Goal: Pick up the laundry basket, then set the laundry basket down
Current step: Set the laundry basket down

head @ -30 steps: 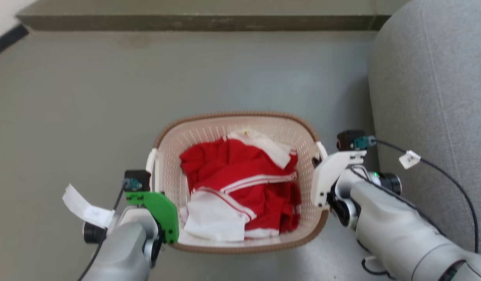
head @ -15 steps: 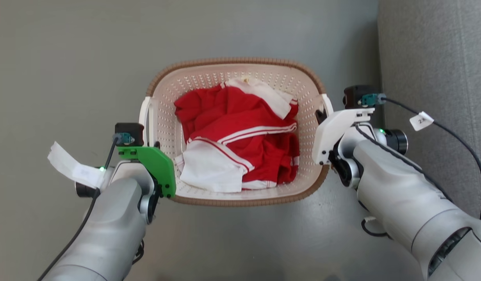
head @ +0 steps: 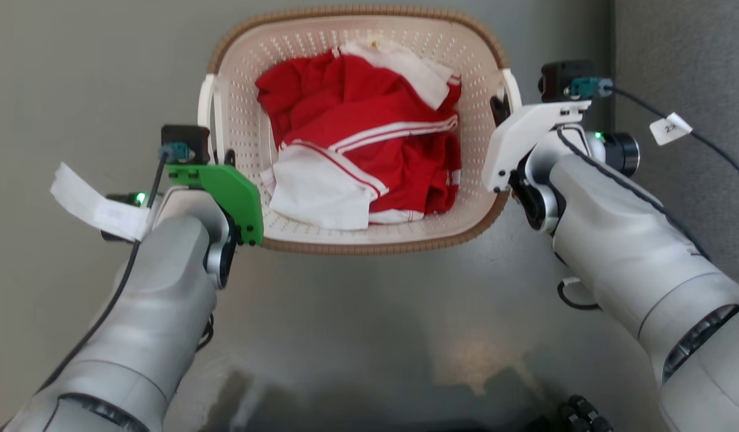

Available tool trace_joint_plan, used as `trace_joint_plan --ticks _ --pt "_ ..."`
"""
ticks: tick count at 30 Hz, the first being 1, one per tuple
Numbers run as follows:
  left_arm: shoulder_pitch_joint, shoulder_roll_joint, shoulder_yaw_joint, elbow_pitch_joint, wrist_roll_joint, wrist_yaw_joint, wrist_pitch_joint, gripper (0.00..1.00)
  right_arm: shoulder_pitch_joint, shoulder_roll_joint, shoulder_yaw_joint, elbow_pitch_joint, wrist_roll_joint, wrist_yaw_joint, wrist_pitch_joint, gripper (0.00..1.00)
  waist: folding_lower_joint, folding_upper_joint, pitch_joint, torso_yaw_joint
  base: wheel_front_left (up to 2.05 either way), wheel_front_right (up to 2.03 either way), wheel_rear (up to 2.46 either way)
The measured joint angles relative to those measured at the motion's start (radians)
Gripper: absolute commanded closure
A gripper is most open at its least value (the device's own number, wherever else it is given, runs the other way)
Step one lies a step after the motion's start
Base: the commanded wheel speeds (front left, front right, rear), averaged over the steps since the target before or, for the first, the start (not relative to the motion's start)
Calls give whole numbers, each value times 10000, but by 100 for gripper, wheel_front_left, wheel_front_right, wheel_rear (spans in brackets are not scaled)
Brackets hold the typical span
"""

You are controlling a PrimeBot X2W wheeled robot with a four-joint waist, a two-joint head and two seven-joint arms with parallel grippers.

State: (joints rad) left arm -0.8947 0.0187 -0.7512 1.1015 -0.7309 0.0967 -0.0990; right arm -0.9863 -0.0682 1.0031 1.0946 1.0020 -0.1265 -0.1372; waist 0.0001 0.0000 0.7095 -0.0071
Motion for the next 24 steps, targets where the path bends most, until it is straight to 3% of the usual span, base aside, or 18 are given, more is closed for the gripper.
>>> trace_joint_plan --ticks 11,24 --pt "-679 0 56 161 52 4 -443 100 -570 4 -73 151 -2 0 -341 100 1 0 1406 29 0 0 0" --pt "-1118 -4 54 274 73 4 -756 100 -1011 2 4 184 -2 0 -560 100 0 0 2077 49 0 0 0"
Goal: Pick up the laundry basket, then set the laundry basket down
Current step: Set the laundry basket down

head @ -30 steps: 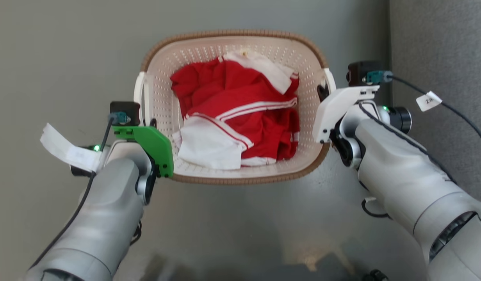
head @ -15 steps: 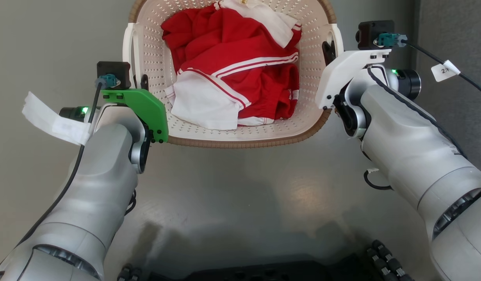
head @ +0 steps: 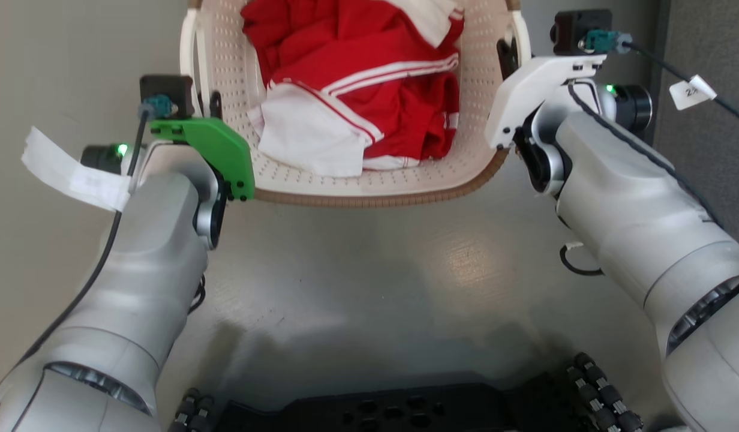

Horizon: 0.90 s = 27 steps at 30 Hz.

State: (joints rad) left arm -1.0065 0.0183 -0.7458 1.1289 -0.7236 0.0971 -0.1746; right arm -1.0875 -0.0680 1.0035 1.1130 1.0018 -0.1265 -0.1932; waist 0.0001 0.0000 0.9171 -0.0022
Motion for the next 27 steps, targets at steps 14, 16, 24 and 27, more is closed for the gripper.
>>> trace_joint_plan --ticks 14,16,24,27 --pt "-143 -17 -19 221 40 0 -238 100 -120 17 77 90 0 13 -188 100 0 0 294 -3 0 0 0" --pt "-145 -19 -23 240 40 0 -247 100 -120 17 90 100 0 13 -190 100 0 0 298 -3 0 0 0" --pt "-173 -19 -29 291 35 0 -303 56 -136 17 169 159 0 17 -311 45 -1 0 299 -8 0 0 0" --pt "-174 4 -33 341 33 6 -307 2 -211 17 184 163 0 27 -360 0 -1 0 291 -9 0 0 0"
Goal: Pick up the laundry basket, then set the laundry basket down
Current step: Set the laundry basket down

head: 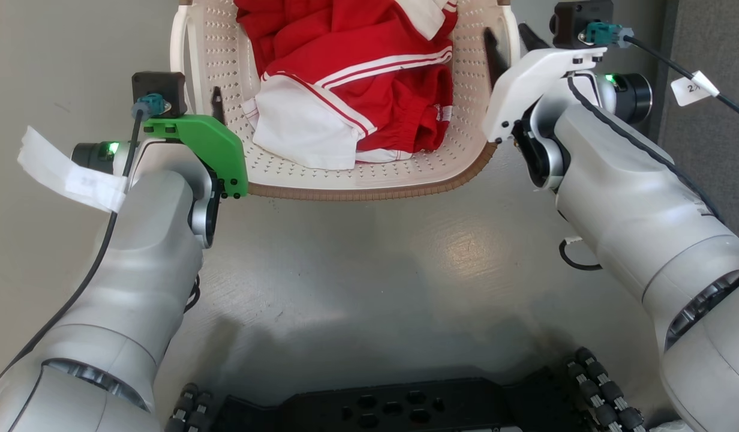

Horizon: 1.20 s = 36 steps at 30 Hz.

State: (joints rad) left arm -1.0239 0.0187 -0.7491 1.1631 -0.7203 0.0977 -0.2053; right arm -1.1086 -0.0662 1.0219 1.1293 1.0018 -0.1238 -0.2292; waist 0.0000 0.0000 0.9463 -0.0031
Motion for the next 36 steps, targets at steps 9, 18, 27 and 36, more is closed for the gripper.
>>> trace_joint_plan --ticks 9,18,27,36 --pt "-1 -2 -2 184 -58 8 -119 0 -105 33 38 119 0 0 -81 0 0 0 -102 7 0 0 0" --pt "0 -4 46 297 -69 8 -259 0 -103 35 -25 320 0 0 -163 0 0 0 -547 -1 0 0 0" --pt "26 21 351 157 -100 10 -437 0 -101 29 -431 238 -153 0 -211 0 0 0 -1422 -35 0 0 0" --pt "239 485 1047 -1755 148 10 -464 0 -20 -387 -1457 -955 -890 -4 -213 0 -1 0 -2499 -60 0 0 0"
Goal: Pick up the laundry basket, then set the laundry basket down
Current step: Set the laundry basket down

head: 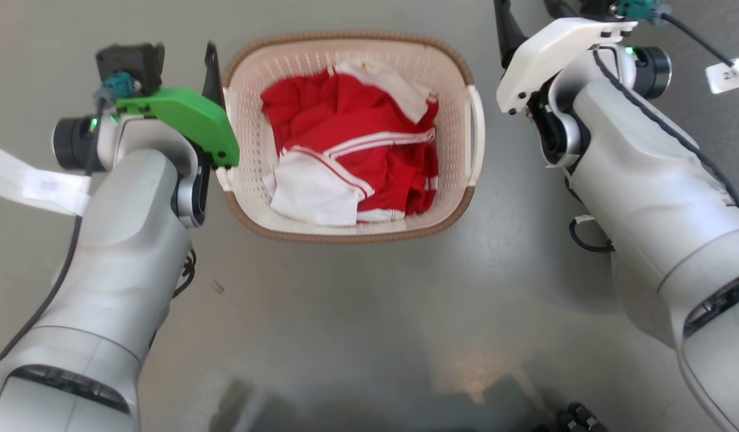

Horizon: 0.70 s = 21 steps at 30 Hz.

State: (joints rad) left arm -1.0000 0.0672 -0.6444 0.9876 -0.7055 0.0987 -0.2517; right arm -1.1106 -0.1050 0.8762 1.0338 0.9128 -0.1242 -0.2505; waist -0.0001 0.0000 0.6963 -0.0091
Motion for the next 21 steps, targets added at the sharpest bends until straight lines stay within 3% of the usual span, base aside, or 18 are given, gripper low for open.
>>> trace_joint_plan --ticks 21 --pt "3603 460 2393 -4604 2025 90 -2 0 3051 -612 -2855 -3963 -3051 -10 -15 0 0 0 -2649 -13 0 0 0"
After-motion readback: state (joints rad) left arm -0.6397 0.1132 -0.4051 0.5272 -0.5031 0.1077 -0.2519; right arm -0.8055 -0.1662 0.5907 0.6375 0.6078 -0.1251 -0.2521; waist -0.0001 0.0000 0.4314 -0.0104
